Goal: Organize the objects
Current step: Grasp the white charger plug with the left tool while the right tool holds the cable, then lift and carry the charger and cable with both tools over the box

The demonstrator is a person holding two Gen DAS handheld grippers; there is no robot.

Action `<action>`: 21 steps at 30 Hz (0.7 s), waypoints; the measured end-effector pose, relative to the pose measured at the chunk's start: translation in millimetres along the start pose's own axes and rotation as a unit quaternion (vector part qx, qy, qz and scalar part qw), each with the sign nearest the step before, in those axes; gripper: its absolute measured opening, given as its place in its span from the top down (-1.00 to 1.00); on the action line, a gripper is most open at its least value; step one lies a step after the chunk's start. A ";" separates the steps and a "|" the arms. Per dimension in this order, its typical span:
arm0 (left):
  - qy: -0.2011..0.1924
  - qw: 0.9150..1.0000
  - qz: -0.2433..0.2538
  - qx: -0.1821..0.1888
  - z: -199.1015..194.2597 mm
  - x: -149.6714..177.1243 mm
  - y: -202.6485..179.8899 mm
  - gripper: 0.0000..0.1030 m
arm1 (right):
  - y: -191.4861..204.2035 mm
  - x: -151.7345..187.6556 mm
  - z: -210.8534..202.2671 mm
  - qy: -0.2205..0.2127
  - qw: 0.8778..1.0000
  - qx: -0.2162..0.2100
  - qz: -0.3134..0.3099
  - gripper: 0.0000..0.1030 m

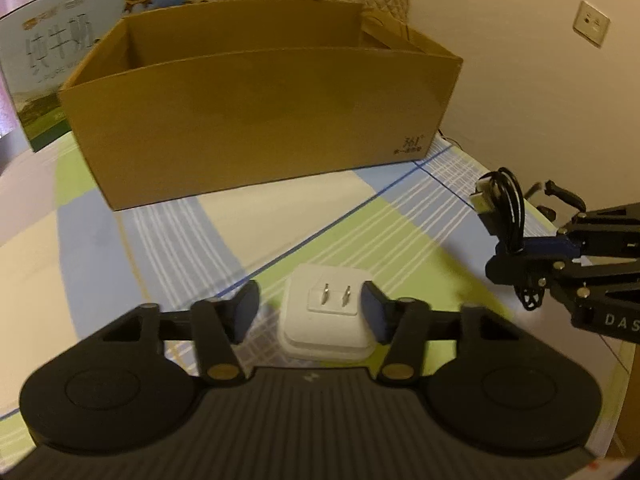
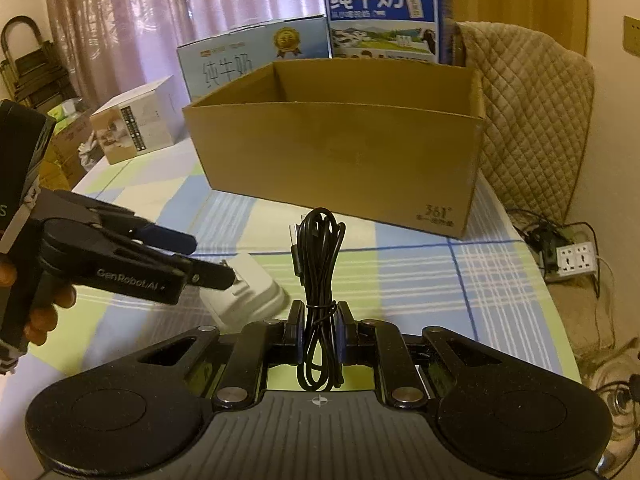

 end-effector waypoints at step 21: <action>-0.018 0.999 -0.005 -0.029 -17.2 5.0 8.3 0.81 | 1.5 1.7 4.6 0.008 1.000 -0.003 -0.001 0.78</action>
Point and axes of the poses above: each gripper's, at about its wrist camera, not at the fingertips, and z roughly the way its jaws point, y to its left, x to its underside, the point moved 4 cm from there along z, roughly the way its jaws point, and after that the axes turned 2 degrees about y, right-handed, at the moved point
